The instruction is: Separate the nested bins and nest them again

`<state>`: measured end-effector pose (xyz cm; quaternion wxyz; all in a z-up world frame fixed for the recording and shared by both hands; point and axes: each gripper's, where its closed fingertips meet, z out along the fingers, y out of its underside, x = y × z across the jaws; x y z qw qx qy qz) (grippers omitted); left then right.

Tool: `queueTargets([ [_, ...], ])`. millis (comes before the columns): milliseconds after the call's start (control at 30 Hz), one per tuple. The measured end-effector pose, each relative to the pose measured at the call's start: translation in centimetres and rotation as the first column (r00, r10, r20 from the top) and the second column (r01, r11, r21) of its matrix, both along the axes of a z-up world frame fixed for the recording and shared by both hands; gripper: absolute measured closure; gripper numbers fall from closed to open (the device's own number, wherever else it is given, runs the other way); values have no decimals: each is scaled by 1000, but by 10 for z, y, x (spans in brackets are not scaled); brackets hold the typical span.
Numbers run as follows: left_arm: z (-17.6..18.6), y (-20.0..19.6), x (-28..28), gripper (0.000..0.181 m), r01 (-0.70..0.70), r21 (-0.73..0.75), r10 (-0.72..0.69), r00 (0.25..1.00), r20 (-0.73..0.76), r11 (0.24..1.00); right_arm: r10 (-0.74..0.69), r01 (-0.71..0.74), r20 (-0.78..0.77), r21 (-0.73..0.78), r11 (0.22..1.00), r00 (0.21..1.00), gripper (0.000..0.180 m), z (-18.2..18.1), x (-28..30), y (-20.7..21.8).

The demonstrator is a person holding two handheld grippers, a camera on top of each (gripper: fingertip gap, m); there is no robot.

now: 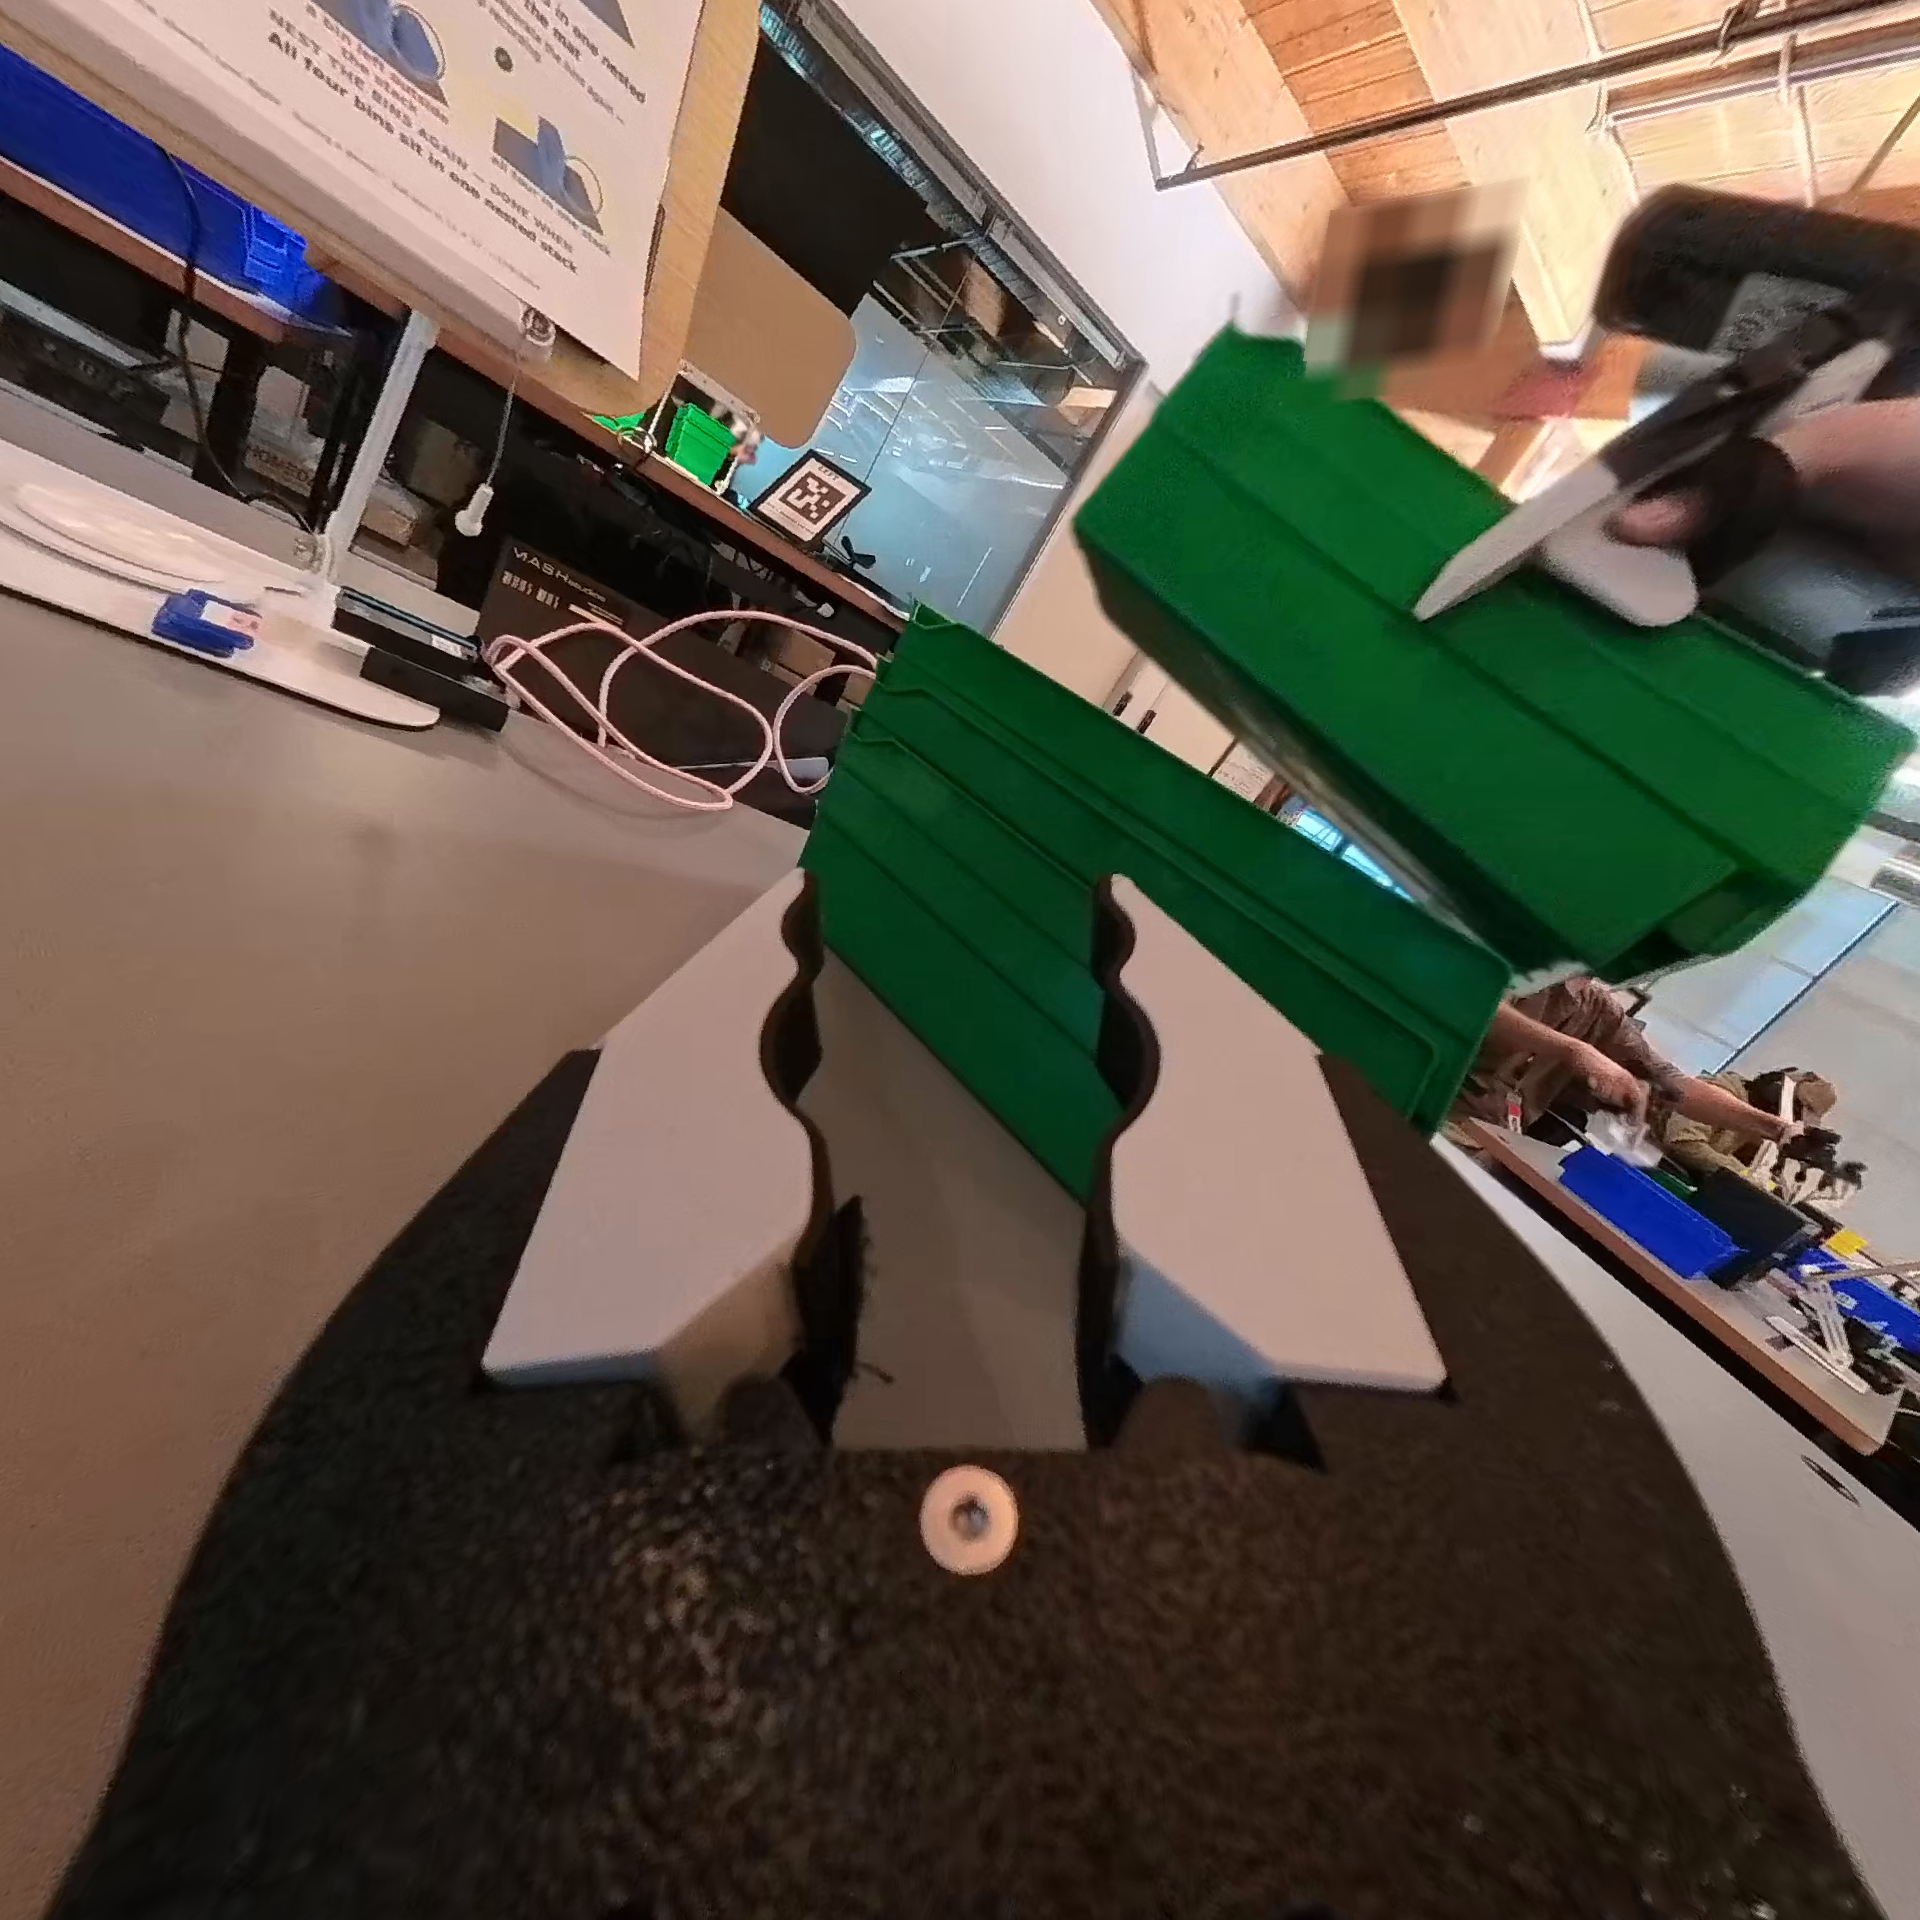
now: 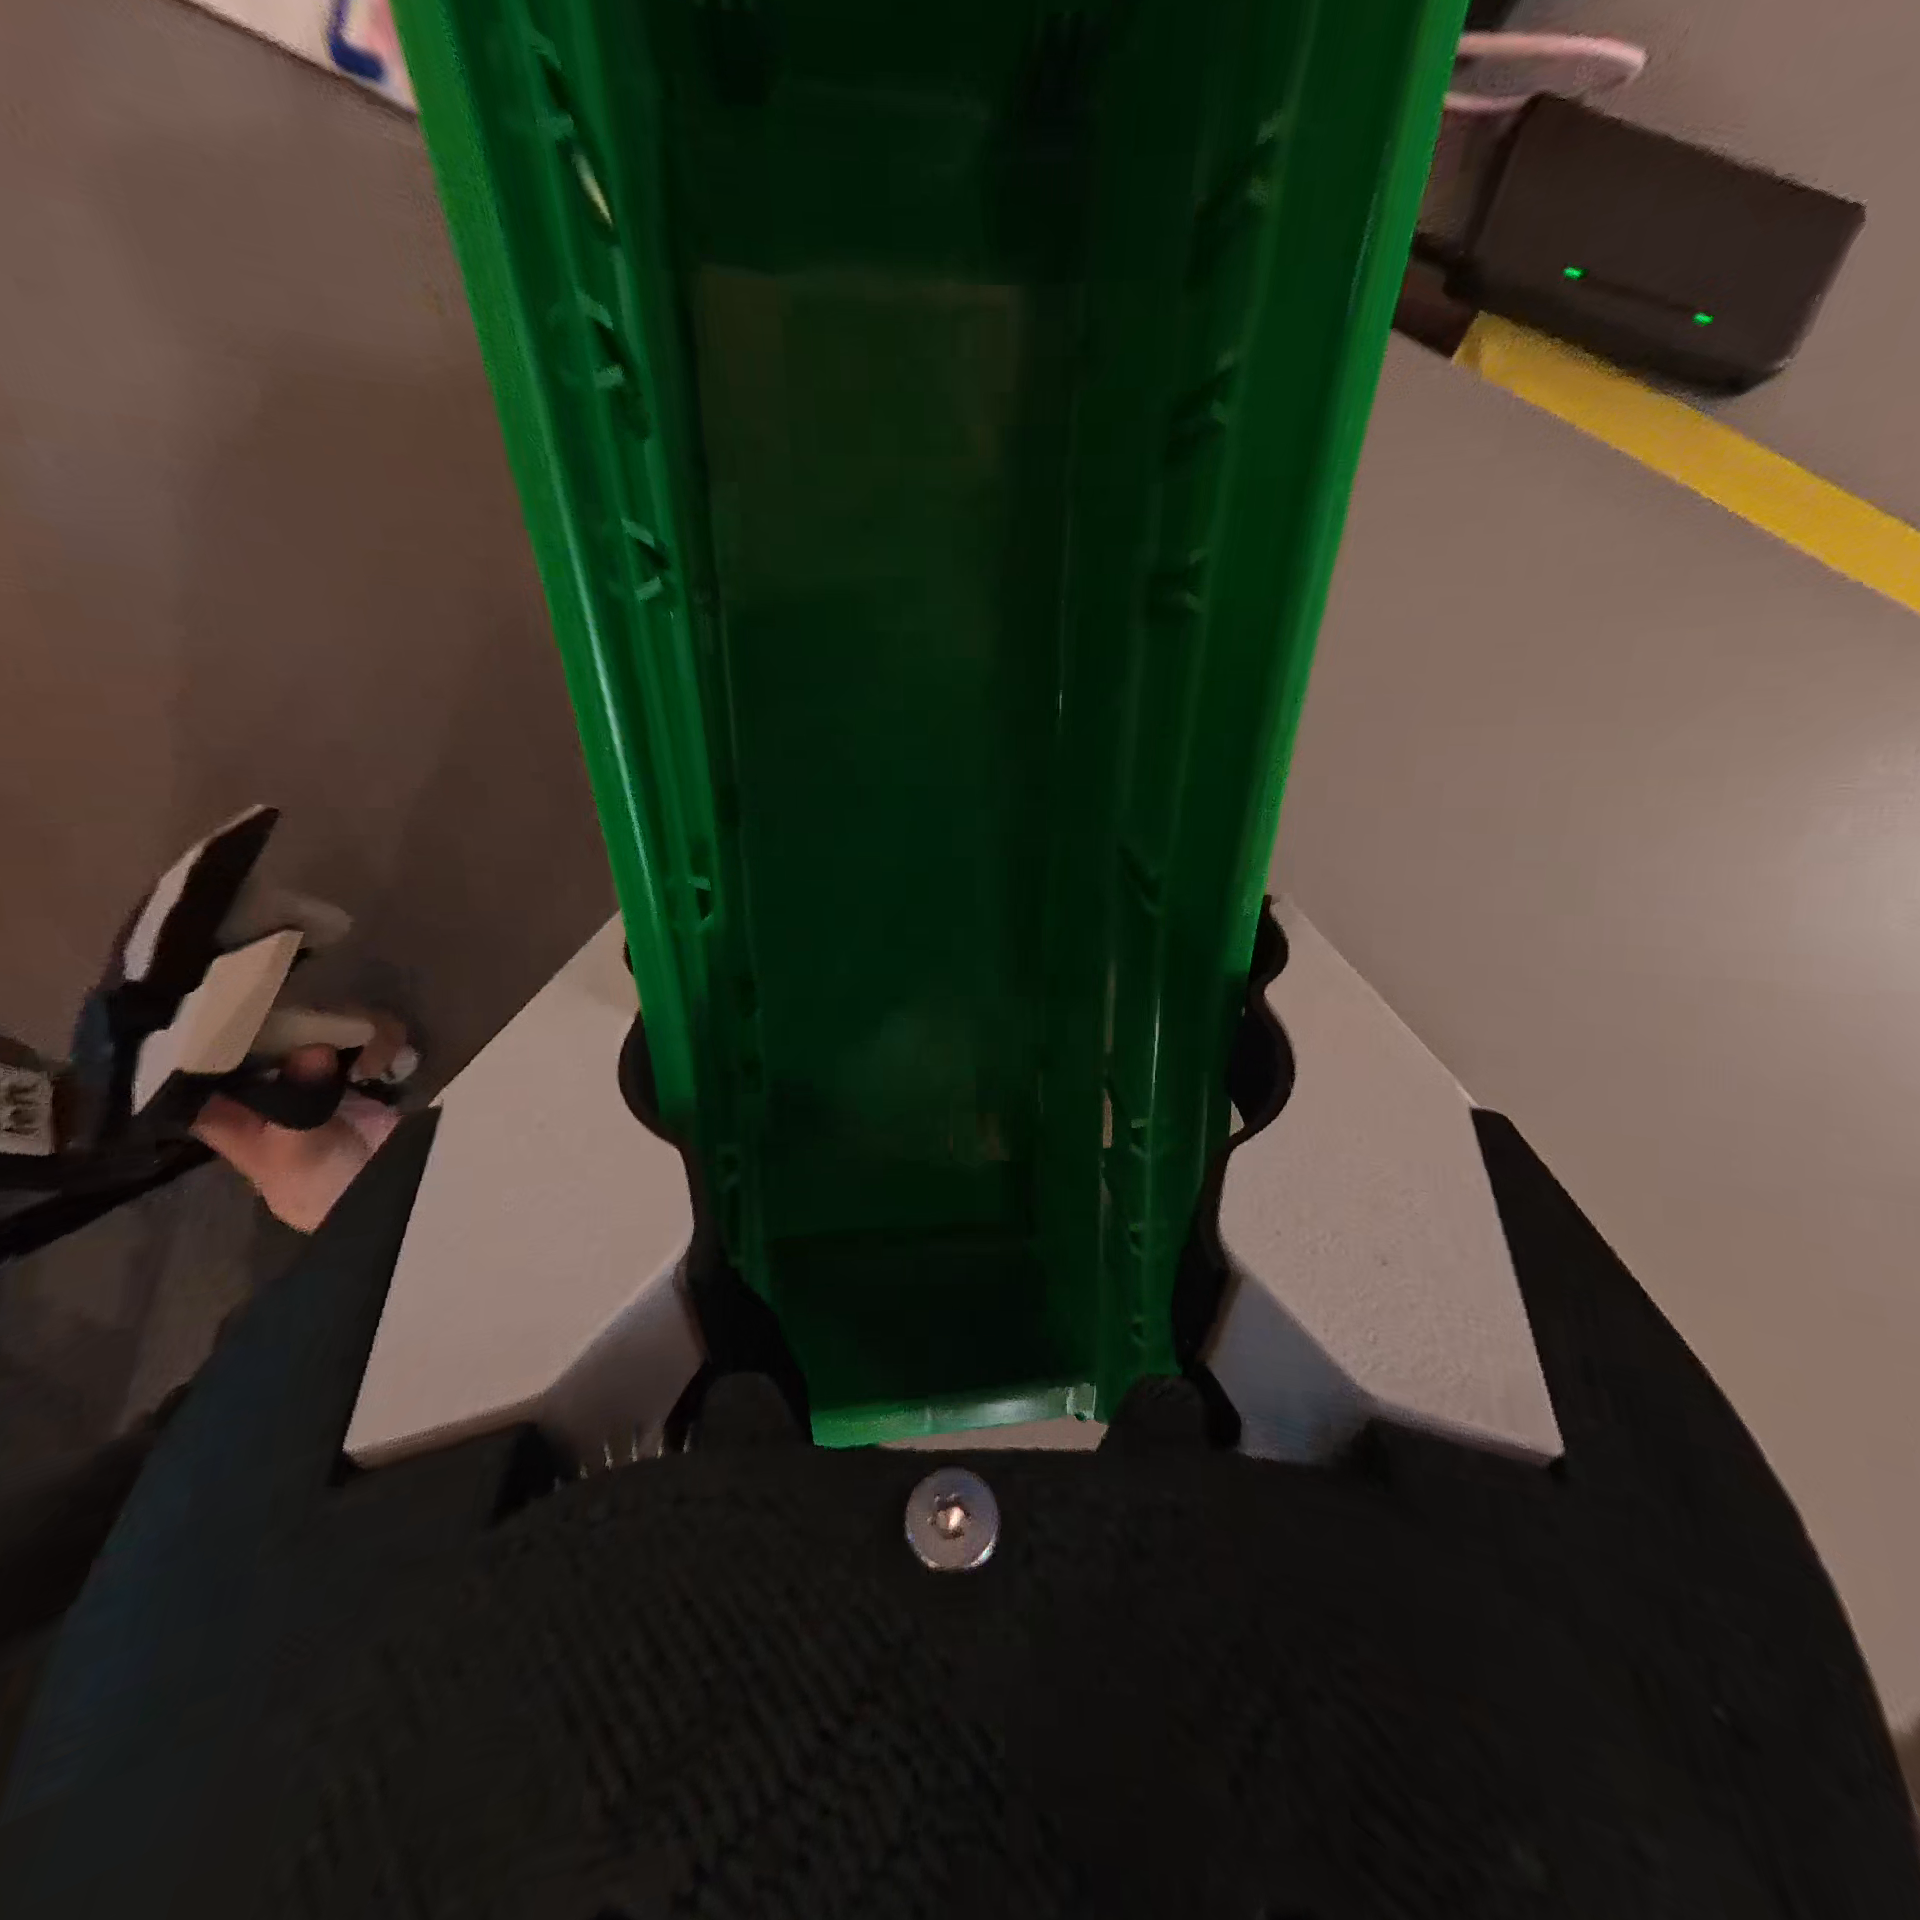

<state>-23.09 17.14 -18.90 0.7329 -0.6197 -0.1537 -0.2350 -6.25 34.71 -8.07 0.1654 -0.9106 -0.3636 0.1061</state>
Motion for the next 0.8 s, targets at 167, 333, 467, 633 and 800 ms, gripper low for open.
queueTargets([
  [167, 1, -1, -3, 130, 19, 28, -21, 997, 72, 999, -8, 0, 186, 42, 999, 983, 70, -19, -15, -5],
  [333, 3, -1, -3, 131, 31, 45, -36, 994, 104, 998, -18, 13, 162, 30, 999, 987, 70, -7, -29, -12],
  [467, 3, -1, -2, 131, 32, 46, -37, 994, 102, 998, -55, 47, 157, 52, 998, 986, 70, 2, -36, -11],
  [633, 3, 0, 3, 130, 42, 45, -46, 995, 94, 998, -107, 110, 160, -11, 994, 981, 69, -25, -38, -11],
  [800, 3, 0, -1, 130, 55, 61, -63, 988, 142, 997, -124, 127, 217, -1, 992, 968, 68, -38, -29, -5],
])
